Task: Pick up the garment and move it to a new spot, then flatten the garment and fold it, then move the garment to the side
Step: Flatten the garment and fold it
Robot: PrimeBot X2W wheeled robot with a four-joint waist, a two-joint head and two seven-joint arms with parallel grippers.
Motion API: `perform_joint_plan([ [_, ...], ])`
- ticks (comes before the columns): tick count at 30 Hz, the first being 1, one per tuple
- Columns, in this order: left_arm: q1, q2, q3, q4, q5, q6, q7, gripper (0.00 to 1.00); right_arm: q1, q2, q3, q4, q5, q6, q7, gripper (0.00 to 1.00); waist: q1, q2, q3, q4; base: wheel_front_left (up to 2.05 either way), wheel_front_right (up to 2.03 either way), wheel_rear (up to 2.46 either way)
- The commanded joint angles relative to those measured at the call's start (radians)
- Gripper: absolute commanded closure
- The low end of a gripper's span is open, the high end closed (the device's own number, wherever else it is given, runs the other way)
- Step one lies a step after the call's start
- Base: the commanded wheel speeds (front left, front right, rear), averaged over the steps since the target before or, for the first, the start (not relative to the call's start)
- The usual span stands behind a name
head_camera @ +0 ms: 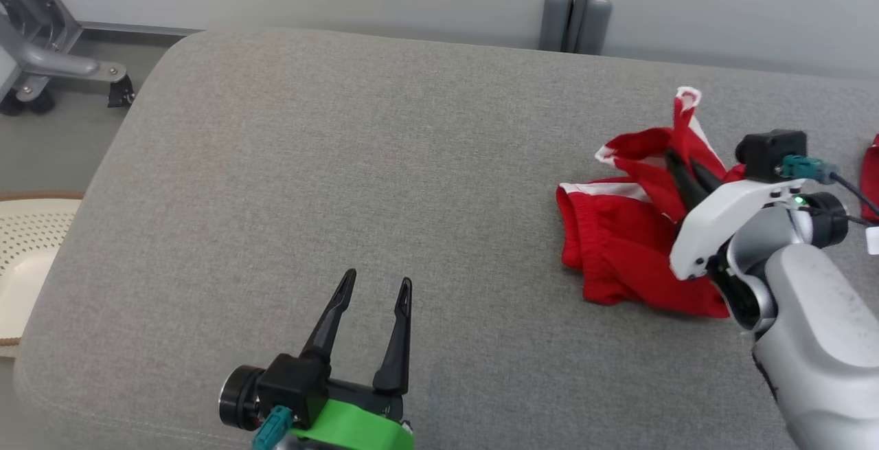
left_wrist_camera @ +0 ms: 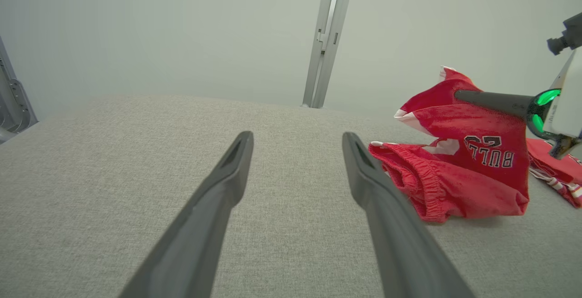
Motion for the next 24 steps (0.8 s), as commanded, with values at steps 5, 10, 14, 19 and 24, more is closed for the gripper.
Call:
perform_joint_plan([
  [5, 0.003, 0.001, -0.012, 0.004, -0.013, 0.004, -0.003, 0.00, 0.054, 0.102, -0.015, 0.002, -0.071, -0.001, 0.055, 0.30, 0.0000, 0.0000, -0.003, 0.045, 0.00, 0.00, 0.00],
  [10, -0.004, 0.001, -0.013, 0.004, -0.018, 0.010, -0.003, 0.00, 0.073, 0.165, 0.000, -0.040, -0.053, -0.001, 0.050, 0.00, 0.0000, 0.0000, 0.000, 0.039, 0.00, 0.00, 0.00],
  [14, 0.002, 0.001, -0.014, 0.006, -0.019, 0.011, -0.003, 0.00, 0.092, 0.143, -0.018, -0.102, -0.051, -0.001, 0.023, 0.00, 0.0000, 0.0000, -0.011, 0.016, 0.00, 0.00, 0.00],
  [19, 0.014, 0.001, -0.010, 0.003, -0.011, 0.012, -0.003, 0.00, 0.145, 0.079, -0.096, -0.180, -0.036, -0.001, -0.004, 0.00, 0.0000, 0.0000, -0.026, -0.013, 0.00, 0.00, 0.00],
  [24, 0.011, 0.001, -0.013, -0.002, -0.002, 0.002, -0.003, 0.00, 0.186, 0.019, -0.165, -0.187, 0.148, -0.001, 0.077, 1.00, 0.0000, 0.0000, -0.023, -0.022, 0.00, 0.00, 0.00],
])
